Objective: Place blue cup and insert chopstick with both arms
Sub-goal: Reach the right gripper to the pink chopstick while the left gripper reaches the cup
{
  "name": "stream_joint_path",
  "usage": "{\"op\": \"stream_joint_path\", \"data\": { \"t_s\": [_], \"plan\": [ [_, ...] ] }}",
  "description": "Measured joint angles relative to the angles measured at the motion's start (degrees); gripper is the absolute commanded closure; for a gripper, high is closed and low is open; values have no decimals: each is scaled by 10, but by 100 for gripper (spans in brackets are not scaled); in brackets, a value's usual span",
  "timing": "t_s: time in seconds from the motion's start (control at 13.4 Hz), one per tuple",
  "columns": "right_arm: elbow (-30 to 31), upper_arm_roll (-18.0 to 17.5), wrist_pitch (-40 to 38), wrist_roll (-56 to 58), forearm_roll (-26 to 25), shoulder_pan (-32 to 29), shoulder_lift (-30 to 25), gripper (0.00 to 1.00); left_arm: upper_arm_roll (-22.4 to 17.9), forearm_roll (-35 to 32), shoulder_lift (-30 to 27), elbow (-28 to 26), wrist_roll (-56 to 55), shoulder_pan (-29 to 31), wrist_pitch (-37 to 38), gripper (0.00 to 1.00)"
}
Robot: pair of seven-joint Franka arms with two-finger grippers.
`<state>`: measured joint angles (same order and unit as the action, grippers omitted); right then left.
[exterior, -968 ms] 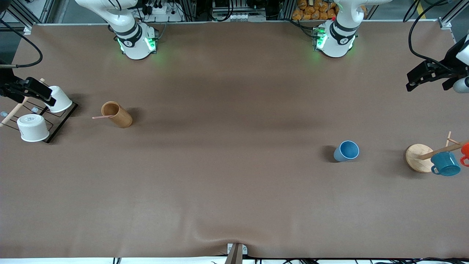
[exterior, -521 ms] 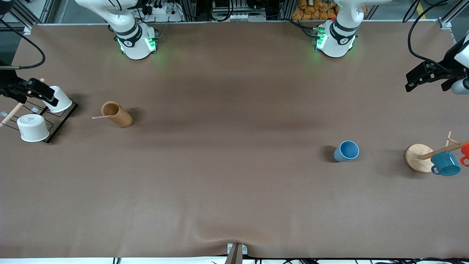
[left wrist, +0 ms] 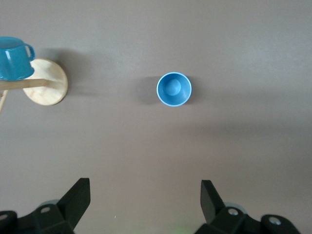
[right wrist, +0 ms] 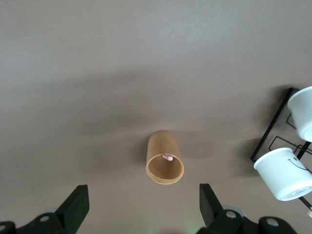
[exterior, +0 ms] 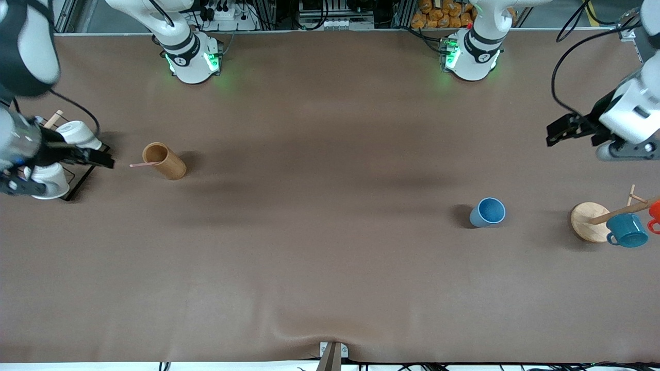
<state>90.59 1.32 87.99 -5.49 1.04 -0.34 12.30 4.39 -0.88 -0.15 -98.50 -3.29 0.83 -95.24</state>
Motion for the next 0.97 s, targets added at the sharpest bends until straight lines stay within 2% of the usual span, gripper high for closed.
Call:
{"op": "stream_joint_path", "data": {
  "t_s": [0.22,0.37,0.52,0.82,0.89,0.97],
  "plan": [
    [1,3,-21,-1,4,-7,58,0,1,0,2,-58,0,-1,-65,0],
    [1,5,-35,-1,28,-24,84,0,2,0,3,-94,0,-1,-106,0],
    [3,5,-46,2,54,-48,104,13,2,0,3,-124,0,-1,-143,0],
    [25,6,-48,2,64,-56,124,45,2,0,4,-173,0,-1,-203,0],
    [27,6,-47,2,65,-56,127,47,2,0,7,-181,0,-1,-213,0],
    [29,6,-47,2,65,-56,130,53,2,0,11,-187,0,-1,-222,0]
  ]
}}
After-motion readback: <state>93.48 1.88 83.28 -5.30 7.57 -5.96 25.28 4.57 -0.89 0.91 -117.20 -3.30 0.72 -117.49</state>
